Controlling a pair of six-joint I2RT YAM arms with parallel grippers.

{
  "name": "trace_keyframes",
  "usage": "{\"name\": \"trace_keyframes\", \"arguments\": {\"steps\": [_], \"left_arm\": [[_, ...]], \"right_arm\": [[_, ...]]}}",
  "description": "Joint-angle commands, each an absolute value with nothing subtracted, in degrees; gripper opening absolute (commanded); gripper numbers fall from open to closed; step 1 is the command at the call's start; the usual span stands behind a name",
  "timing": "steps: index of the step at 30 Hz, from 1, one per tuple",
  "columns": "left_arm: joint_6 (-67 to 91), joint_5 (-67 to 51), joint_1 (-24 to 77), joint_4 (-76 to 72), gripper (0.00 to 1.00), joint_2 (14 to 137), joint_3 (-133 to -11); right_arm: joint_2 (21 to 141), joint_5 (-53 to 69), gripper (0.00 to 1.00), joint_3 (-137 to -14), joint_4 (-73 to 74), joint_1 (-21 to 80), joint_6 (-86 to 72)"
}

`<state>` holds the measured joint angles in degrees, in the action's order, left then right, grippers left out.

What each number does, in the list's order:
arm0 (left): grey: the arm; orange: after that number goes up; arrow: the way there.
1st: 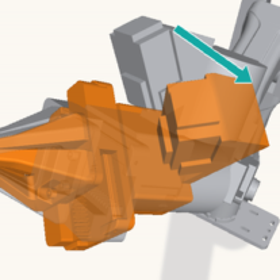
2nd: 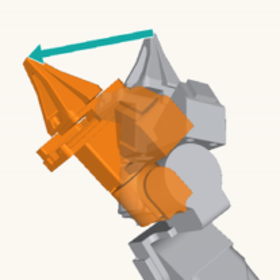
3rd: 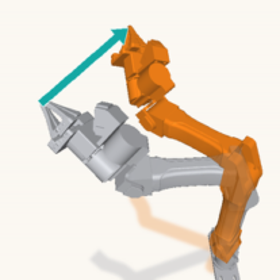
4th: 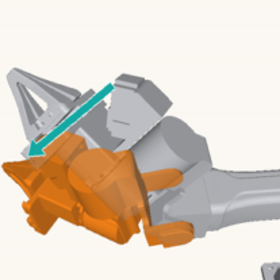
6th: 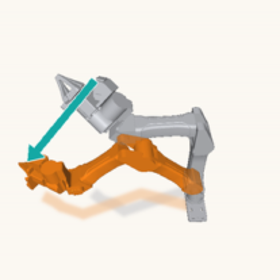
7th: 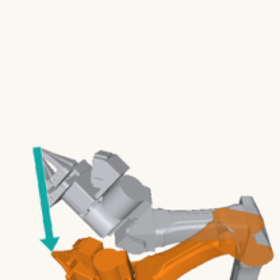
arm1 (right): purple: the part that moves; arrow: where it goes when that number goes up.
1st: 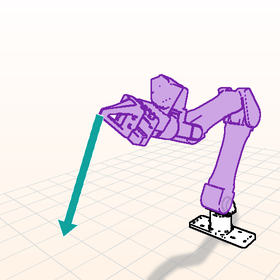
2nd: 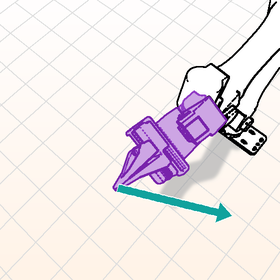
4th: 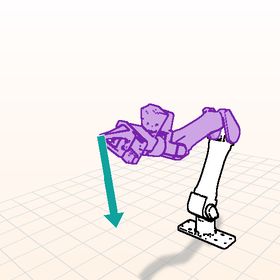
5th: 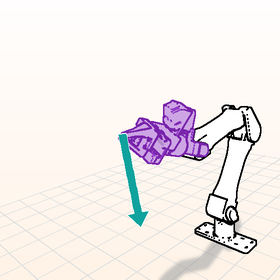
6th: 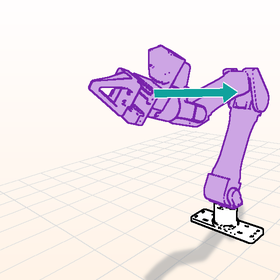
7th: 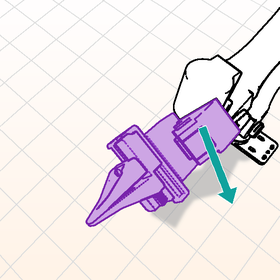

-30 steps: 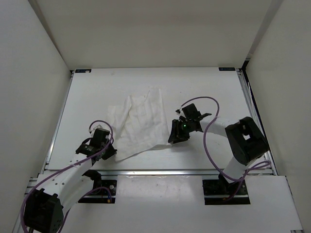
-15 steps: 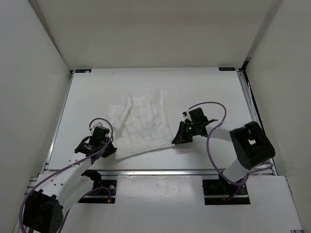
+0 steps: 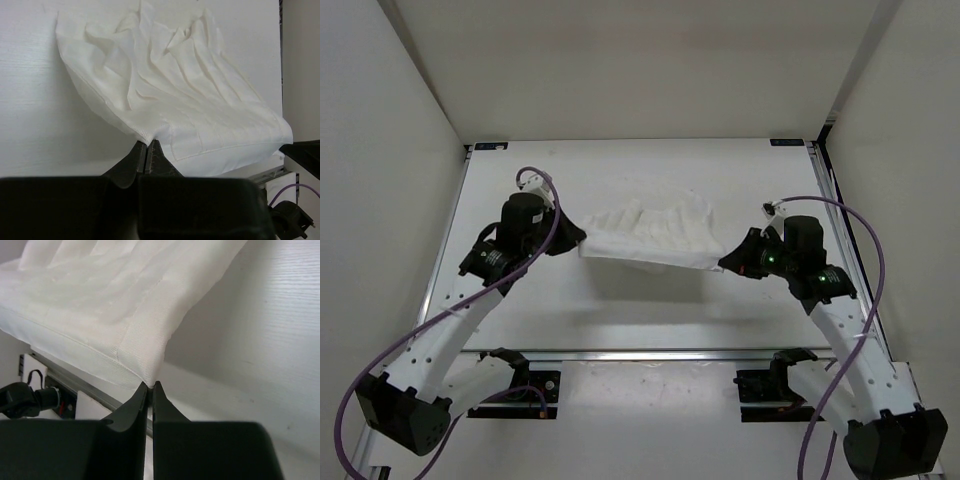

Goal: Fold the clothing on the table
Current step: Flatten the skirt out

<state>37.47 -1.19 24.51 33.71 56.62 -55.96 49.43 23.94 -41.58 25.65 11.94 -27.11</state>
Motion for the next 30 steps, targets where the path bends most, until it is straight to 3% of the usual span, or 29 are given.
{"name": "trace_keyframes", "arguments": {"steps": [1, 8, 12, 17, 22, 25, 27, 29, 30], "left_arm": [[33.4, 3.34, 23.82, 37.26, 0.0, 56.25, -63.35], [24.98, 10.46, 26.53, 38.51, 0.0, 53.35, -71.36], [22.67, 6.95, 25.16, 28.23, 0.0, 42.67, -65.84], [20.04, 6.06, 21.54, 34.88, 0.0, 37.36, -67.5], [24.69, 2.81, 19.69, 34.45, 0.0, 41.46, -58.02], [25.84, 1.32, 19.6, 34.45, 0.0, 51.72, -58.53], [25.75, 0.26, 18.55, 33.58, 0.0, 60.69, -61.42], [25.57, -2.54, 16.45, 32.0, 0.0, 67.92, -64.94], [25.4, -3.42, 15.91, 30.86, 0.0, 72.29, -67.91]], "right_arm": [[44.14, 12.75, 0.0, -46.05, 35.07, 14.83, -21.8], [28.84, -6.14, 0.0, -52.11, 30.15, 26.88, -18.99], [27.34, -14.66, 0.0, -56.68, 32.95, 31.02, -16.44], [27.42, -14.59, 0.0, -57.48, 34.1, 32.78, -17.84], [32.94, -14.86, 0.0, -50.9, 33.5, 31.64, -20.3], [38.65, -11.45, 0.0, -48.87, 27.88, 25.86, -18.03], [42.78, -2.85, 0.0, -49.04, 23.57, 12.82, -15.74], [47.96, 13.9, 0.0, -48.52, 17.42, -3.7, -18.01], [49.21, 11.02, 0.0, -49.12, 15.14, -3.6, -20.45]]}}
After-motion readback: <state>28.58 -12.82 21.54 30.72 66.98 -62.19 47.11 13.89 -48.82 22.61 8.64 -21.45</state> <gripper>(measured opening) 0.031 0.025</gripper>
